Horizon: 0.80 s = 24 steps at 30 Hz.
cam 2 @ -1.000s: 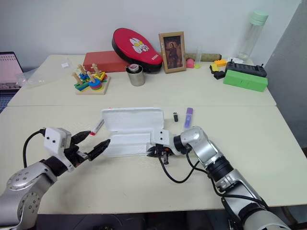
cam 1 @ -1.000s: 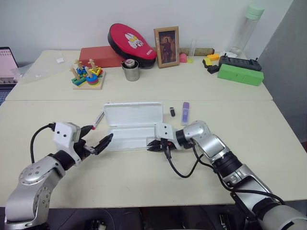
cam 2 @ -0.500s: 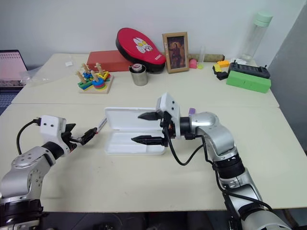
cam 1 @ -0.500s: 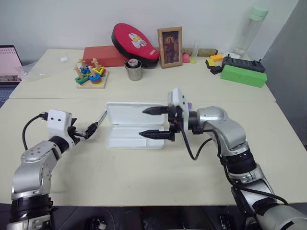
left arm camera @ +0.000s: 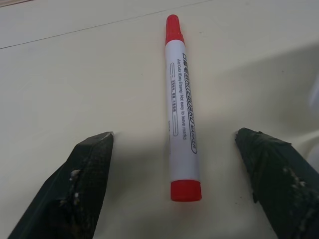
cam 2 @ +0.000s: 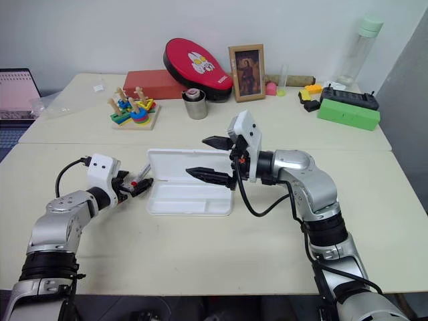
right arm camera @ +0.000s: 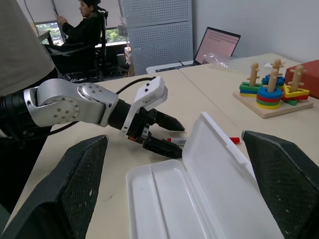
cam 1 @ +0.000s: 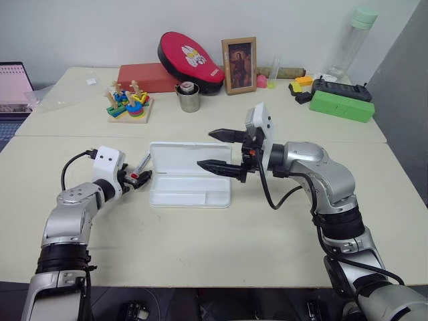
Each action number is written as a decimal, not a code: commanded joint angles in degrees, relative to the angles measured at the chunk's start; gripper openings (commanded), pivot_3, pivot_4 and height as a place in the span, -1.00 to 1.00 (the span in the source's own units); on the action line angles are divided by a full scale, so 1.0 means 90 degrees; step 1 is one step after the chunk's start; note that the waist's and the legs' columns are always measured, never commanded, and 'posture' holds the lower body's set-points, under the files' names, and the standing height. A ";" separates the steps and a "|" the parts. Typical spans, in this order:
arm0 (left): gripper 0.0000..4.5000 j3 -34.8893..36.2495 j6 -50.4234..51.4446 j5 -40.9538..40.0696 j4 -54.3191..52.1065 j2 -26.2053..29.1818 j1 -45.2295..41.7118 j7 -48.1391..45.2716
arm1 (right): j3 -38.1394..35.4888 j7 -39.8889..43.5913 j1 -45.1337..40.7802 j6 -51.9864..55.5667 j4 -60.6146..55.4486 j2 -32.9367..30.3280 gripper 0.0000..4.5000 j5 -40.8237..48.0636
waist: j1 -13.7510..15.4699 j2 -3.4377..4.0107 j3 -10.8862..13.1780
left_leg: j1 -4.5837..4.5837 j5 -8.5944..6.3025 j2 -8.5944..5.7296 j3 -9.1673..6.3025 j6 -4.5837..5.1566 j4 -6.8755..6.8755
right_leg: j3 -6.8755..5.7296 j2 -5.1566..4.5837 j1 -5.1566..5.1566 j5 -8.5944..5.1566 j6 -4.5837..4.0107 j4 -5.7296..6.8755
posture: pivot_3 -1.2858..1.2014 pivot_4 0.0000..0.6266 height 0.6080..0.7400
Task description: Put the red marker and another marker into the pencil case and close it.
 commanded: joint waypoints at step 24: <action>-0.81 0.1328 -0.0995 -0.0171 -0.0413 -0.0196 -0.0156 0.1537 | -0.0361 0.0065 -0.0360 -0.0121 -0.0085 -0.0245 1.00 0.0809 | -0.0013 -0.0002 -0.0001 | 0.0000 0.0000 0.0002 -0.0001 0.0000 0.0000 | 0.0000 0.0001 -0.0002 0.0000 0.0000 -0.0001 | 0.03 -0.52 1.00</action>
